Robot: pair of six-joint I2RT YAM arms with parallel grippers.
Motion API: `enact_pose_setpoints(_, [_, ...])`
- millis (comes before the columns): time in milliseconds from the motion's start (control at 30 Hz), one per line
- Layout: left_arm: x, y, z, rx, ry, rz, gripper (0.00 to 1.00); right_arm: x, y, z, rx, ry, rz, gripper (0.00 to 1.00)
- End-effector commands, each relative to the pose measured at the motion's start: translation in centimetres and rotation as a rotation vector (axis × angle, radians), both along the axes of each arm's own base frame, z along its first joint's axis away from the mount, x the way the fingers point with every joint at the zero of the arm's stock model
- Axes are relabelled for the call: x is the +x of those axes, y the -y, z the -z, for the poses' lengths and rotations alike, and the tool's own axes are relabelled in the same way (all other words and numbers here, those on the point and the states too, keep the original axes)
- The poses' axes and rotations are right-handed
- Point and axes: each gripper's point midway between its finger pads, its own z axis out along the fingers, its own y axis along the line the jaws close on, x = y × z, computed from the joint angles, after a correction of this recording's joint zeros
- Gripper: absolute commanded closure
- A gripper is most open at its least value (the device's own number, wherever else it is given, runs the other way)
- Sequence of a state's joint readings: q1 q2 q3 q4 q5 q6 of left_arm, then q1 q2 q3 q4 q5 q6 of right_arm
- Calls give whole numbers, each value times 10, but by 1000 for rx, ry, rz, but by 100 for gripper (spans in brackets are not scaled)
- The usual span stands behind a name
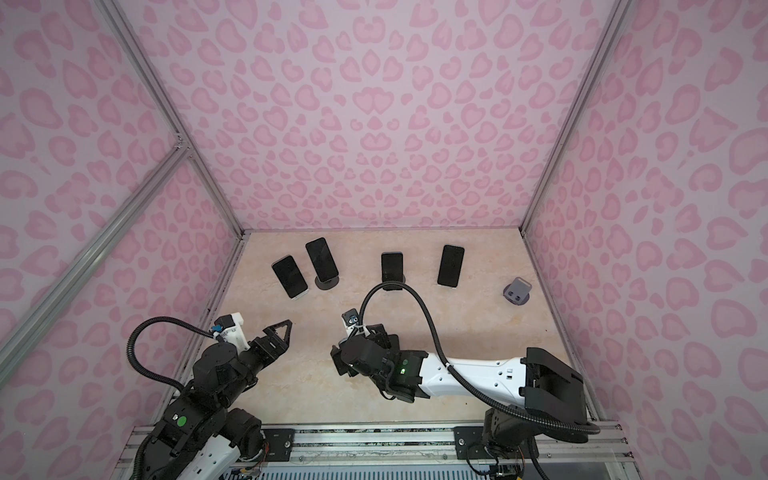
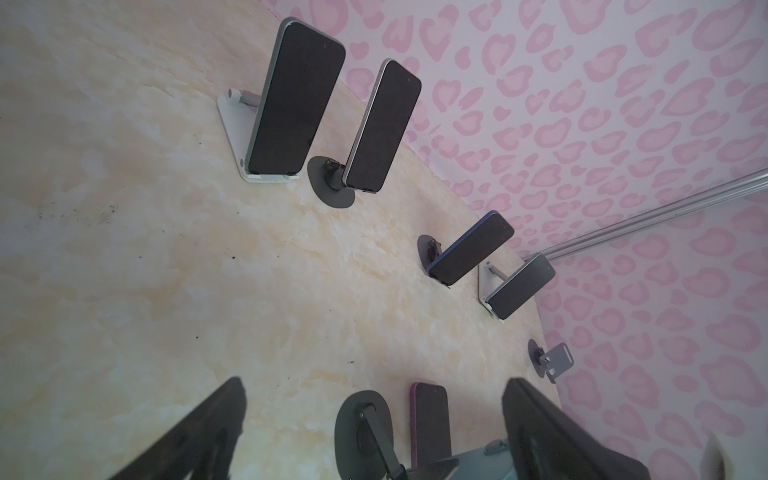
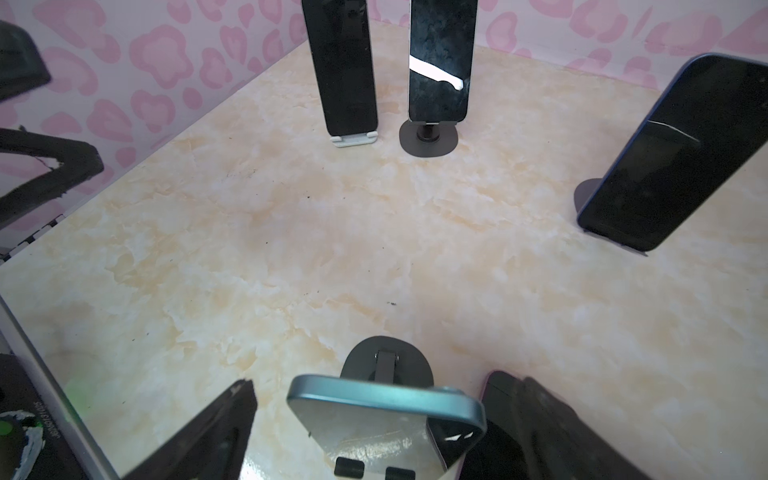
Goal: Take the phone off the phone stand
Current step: 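Lower the right gripper around the teal-edged phone on its stand and close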
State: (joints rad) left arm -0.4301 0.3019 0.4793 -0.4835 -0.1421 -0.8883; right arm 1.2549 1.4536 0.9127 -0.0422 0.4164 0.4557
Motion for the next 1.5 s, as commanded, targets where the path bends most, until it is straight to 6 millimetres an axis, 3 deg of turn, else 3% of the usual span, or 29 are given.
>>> enact_pose_setpoints(0, [1, -1, -5, 5, 18, -2, 1, 4, -4, -2, 33, 8, 25, 2])
enact_pose_setpoints(600, [2, -1, -3, 26, 17, 3, 0, 12, -5, 23, 13, -17, 66, 11])
enact_pose_setpoints(967, [3, -2, -1, 40, 10, -1, 0, 12, -6, 32, -2, -25, 54, 23])
enact_pose_setpoints(1467, [3, -2, -6, 45, 20, 3, 0, 10, -6, 20, 3, 1, 29, 35])
